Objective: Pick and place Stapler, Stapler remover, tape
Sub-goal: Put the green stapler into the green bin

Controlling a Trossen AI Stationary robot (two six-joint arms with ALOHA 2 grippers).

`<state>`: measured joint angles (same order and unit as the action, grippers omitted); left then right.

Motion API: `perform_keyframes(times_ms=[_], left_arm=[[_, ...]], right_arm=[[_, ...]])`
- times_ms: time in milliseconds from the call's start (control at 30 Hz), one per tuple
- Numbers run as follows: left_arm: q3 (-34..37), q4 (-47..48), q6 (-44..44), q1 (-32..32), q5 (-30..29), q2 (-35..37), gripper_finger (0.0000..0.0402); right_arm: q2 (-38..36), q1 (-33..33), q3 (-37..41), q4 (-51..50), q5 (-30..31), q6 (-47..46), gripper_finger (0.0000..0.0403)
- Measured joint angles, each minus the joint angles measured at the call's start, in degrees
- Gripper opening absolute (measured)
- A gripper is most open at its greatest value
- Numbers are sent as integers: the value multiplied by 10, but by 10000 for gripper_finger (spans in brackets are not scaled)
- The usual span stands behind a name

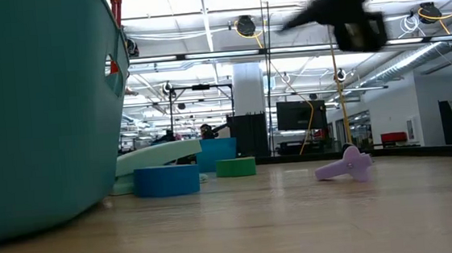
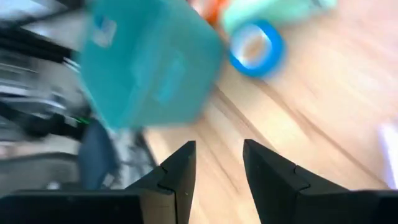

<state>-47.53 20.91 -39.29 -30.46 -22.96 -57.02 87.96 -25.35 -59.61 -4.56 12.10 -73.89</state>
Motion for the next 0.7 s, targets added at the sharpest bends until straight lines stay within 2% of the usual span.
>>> perform_keyframes(times_ms=[167,467,700], left_arm=[[0,1,-3,-4,0,1,122],[1,5,-3,-11,4,-16,122],[1,4,-3,-12,5,-32,122]], right_arm=[[0,-25,0,-102,-9,-56,112],[0,-73,0,-187,-109,-61,80],[0,-104,0,-276,-104,-49,77]])
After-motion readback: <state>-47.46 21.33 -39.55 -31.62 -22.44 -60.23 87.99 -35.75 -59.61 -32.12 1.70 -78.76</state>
